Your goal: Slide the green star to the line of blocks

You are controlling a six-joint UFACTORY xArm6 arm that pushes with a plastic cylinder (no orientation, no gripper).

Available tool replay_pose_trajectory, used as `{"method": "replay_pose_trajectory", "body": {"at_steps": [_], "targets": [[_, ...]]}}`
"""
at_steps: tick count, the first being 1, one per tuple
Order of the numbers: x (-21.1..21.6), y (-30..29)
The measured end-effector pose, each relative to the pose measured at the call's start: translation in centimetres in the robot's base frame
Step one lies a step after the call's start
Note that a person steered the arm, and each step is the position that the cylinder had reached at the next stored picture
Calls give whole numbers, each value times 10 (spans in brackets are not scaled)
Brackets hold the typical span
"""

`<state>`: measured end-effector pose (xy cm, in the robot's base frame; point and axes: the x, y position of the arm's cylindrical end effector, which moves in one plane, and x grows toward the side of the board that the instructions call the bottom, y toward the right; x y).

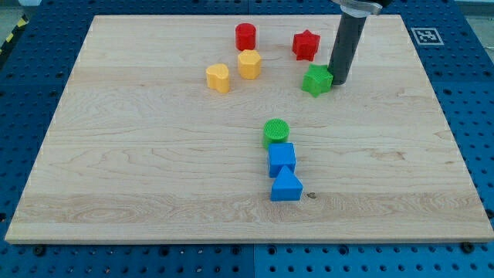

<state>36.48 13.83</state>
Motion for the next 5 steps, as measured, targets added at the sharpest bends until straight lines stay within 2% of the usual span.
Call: {"method": "replay_pose_trajectory", "body": {"at_steps": [2, 4, 5], "targets": [[-5, -3], [-5, -40], [-5, -41]]}}
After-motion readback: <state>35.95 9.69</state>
